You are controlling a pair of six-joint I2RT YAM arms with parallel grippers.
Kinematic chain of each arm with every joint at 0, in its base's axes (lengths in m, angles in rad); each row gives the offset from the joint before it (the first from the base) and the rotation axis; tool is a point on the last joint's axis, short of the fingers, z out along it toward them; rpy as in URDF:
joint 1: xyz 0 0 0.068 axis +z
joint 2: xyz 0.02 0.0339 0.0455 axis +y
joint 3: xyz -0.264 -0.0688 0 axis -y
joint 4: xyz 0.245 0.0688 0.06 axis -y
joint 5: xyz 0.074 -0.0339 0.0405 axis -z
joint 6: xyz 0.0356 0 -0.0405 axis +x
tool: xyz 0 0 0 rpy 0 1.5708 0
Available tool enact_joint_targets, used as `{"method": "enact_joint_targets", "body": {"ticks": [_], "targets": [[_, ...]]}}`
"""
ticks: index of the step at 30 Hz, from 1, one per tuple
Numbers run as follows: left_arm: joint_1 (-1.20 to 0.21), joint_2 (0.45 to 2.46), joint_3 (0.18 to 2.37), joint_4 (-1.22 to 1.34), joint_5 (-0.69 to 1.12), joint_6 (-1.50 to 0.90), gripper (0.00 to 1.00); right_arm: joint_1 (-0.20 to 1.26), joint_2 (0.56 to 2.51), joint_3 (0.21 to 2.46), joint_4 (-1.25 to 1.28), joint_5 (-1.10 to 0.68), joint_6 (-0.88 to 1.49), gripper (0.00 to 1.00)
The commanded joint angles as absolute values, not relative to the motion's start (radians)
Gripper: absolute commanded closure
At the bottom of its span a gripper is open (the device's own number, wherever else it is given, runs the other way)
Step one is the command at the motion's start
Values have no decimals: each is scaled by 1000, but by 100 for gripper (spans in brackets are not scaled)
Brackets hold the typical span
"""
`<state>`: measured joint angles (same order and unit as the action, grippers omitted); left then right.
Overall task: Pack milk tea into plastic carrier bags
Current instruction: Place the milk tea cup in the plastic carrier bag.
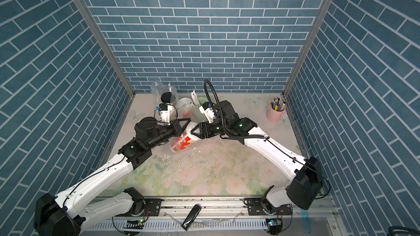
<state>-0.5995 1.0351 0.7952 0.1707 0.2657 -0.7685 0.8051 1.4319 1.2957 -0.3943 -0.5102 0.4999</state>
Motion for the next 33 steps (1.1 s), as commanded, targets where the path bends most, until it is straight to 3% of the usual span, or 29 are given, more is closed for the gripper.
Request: {"method": "enact_joint_targets", "body": {"ticks": [1,23,33], "targets": [[-595,1017,781,235,258,-806,100,825,1442,1289,-320,-497,466,43],[-595,943,753,256,185,-852,100,903,1481,1229,-196,-431,342,43],[-596,909,744,242,165,-845,100,928,1511,1255,-302,-356,297,44]]}}
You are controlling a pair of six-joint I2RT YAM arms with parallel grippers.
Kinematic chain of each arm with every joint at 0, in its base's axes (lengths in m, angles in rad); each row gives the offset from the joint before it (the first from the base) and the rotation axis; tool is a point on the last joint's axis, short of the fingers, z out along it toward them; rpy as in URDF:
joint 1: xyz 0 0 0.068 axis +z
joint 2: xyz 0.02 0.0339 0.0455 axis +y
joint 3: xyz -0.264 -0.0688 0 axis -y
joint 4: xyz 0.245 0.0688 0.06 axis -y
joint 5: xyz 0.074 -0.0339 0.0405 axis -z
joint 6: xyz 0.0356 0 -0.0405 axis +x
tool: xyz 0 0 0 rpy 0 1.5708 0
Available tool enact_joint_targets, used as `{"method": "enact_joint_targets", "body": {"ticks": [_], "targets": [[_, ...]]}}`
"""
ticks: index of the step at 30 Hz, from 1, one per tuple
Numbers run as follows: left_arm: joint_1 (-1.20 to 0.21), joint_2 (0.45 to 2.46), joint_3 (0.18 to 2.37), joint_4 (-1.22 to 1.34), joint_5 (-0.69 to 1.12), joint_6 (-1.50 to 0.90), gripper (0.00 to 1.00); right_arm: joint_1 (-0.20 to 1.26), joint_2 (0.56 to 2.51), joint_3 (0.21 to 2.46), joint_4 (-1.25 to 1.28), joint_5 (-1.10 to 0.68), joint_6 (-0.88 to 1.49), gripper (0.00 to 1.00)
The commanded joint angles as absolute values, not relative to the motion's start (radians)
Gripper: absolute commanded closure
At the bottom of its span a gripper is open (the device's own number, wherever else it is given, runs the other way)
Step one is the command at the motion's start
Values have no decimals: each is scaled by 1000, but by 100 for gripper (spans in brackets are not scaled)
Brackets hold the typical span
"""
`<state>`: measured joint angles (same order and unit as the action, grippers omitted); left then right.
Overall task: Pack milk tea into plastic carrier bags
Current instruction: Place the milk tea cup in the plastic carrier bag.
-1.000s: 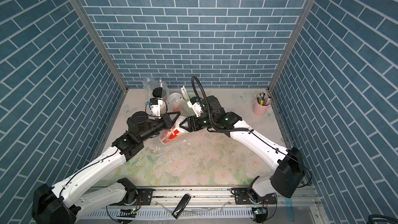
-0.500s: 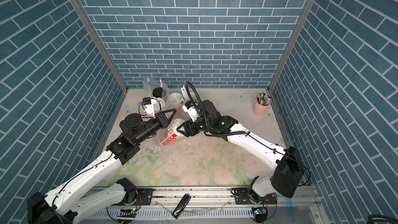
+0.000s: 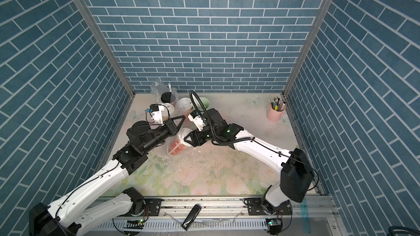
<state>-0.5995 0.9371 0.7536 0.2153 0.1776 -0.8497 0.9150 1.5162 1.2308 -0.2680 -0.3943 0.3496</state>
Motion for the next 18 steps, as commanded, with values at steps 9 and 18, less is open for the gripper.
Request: {"method": "enact_joint_targets", "body": {"ticks": [9,18], "targets": [[-596,894,719,262,183,-855,100,992,1517,1347,-597,-184,243,44],[-595,881,660,250,267,-871,100,1097,1549,1449,-935,-98,241,44]]}}
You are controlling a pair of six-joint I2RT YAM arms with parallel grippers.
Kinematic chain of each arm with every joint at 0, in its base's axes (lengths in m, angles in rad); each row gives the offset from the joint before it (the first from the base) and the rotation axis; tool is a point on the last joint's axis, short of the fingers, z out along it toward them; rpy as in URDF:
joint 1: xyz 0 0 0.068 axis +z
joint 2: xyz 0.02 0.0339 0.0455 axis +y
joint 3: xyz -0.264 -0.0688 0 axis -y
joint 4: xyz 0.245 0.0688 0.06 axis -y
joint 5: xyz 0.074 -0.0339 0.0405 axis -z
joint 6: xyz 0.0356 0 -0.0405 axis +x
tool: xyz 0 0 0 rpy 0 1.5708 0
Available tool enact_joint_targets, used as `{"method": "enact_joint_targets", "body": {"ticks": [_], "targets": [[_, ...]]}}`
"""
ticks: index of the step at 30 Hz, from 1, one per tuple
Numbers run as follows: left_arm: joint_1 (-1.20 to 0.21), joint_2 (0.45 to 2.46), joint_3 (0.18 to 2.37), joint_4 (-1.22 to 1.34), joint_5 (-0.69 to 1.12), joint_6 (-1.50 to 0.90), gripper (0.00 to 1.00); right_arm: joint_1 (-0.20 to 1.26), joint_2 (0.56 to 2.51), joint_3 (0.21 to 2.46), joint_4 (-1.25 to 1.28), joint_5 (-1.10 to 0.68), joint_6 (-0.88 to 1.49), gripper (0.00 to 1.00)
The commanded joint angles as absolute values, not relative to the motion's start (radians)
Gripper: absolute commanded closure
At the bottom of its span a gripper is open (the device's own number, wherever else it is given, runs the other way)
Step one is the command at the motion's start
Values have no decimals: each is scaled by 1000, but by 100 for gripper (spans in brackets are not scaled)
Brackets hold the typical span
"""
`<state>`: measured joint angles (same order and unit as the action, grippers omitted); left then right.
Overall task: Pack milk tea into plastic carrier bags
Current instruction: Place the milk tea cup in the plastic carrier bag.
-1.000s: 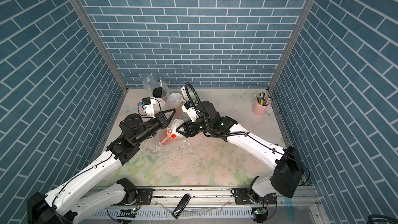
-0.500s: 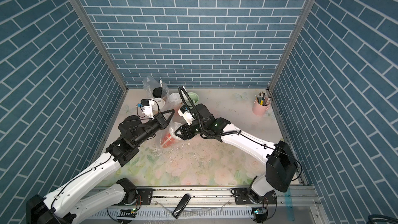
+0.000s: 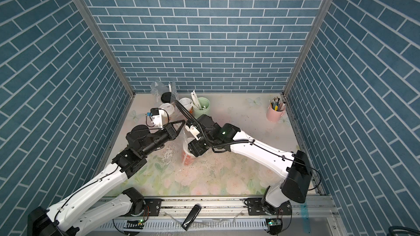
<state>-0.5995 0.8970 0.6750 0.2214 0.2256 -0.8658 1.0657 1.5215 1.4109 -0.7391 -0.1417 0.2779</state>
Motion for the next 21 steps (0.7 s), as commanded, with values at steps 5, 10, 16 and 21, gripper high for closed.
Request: {"method": "enact_joint_targets", "body": {"ticks": [5,10,16,21], "targets": [[-596,873,646,186,319,-848,100,1162,1595,1512,-1054,-55,244,44],[-597,853,643,92,331,-795,100,1190,1628,1520,-1067,-41,256,36],[-597,817,632,2,298,-752,100,1195,1628,1535,-1022,-2,262,23],[-597,817,624,-34,283,-730,100,1195,1618,1558,-973,14,251,20]]}}
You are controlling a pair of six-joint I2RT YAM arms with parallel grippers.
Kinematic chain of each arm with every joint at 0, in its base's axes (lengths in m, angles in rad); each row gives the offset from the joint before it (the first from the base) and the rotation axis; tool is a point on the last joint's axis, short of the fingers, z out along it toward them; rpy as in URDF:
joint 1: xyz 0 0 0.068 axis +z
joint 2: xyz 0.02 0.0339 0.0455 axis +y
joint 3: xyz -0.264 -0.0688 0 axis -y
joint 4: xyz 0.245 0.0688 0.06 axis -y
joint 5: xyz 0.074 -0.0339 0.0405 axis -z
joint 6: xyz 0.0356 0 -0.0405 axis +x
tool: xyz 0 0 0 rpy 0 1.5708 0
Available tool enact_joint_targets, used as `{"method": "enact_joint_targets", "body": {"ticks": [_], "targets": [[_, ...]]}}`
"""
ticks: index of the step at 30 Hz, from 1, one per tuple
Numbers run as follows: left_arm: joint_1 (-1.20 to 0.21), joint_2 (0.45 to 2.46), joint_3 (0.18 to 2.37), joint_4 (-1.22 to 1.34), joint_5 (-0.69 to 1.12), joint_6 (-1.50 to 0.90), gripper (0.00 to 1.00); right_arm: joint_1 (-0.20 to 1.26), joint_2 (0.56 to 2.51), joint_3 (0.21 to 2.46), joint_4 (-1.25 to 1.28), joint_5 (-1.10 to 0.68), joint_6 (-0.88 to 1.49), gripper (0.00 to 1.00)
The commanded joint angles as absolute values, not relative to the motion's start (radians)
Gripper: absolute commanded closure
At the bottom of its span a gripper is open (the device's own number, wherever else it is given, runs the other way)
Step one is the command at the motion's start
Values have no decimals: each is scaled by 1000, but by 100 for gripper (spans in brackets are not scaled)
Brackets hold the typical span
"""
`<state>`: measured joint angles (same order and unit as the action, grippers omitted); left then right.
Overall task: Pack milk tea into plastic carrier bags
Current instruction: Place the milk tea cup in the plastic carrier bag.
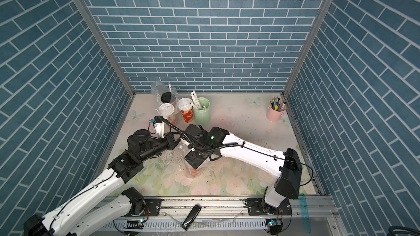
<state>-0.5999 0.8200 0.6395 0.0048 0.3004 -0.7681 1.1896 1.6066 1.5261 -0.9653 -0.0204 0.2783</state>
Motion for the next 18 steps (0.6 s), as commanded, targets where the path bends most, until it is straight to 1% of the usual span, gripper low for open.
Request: {"method": "enact_joint_targets", "body": {"ticks": [1,12,15,18], "targets": [[-597,819,623,-38,282,-727,100,1194,1615,1565,-968,18,246,20],[-594,830,620,-113,244,-677,100,1185,1623,1738,-1032,83,138,15],[-594,814,612,-143,203,-667,100,1131,1632,1776,-1008,89,110,14],[-588,801,603,-171,160,-641,100,1025,1665,1829,-956,36,104,14]]}}
